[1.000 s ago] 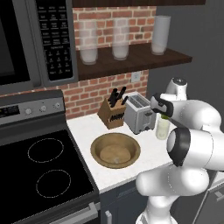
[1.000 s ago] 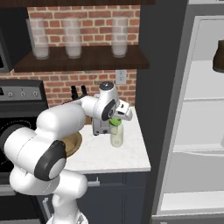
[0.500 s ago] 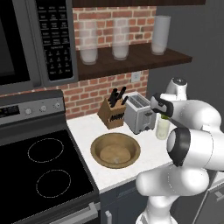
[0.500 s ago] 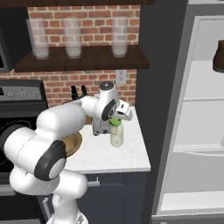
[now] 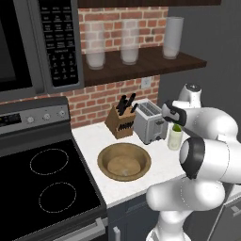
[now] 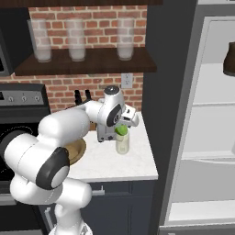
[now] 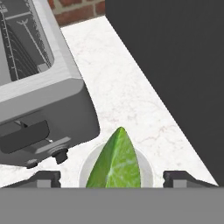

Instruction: Grab a lemon wedge from the fridge and one ice cube from the ice bowl, and put them in the glass of lemonade.

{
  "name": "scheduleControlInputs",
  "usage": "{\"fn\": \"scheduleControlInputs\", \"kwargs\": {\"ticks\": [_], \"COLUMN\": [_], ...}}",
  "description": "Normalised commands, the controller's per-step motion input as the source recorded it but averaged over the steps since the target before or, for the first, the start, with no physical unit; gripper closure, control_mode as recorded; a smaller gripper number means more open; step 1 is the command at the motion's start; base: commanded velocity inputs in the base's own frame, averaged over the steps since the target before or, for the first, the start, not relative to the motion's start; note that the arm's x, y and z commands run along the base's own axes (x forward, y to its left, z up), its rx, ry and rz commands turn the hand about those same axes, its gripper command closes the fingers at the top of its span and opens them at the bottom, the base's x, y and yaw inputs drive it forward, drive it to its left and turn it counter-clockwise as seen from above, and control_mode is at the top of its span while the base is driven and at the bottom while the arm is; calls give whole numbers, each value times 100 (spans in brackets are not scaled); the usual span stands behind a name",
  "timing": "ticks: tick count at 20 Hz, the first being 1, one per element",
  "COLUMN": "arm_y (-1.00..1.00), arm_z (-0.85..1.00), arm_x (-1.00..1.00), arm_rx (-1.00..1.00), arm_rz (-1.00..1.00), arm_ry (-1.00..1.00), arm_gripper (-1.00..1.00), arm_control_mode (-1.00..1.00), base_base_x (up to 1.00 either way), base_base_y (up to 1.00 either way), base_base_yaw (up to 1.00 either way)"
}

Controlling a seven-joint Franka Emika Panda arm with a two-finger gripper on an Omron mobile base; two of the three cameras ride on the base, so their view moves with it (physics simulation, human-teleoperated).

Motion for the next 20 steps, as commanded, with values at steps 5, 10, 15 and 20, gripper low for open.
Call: {"fn": "scheduleControlInputs", "kwargs": {"ticks": [5, 10, 15, 20], "arm_y": [0, -7, -8, -6], "arm_z": [0, 8, 7, 3], "arm_x": [0, -23, -52, -54], "arm_rx": [0, 2, 3, 4], "arm_rz": [0, 0, 0, 0], "arm_ry": [0, 0, -5, -4], "arm_gripper": [-100, -100, -100, -100], "arm_control_mode": [-100, -100, -100, -100], "base_base_x": [0, 0, 0, 0], "base_base_y": [0, 0, 0, 0], "base_base_yaw": [0, 0, 0, 0]}}
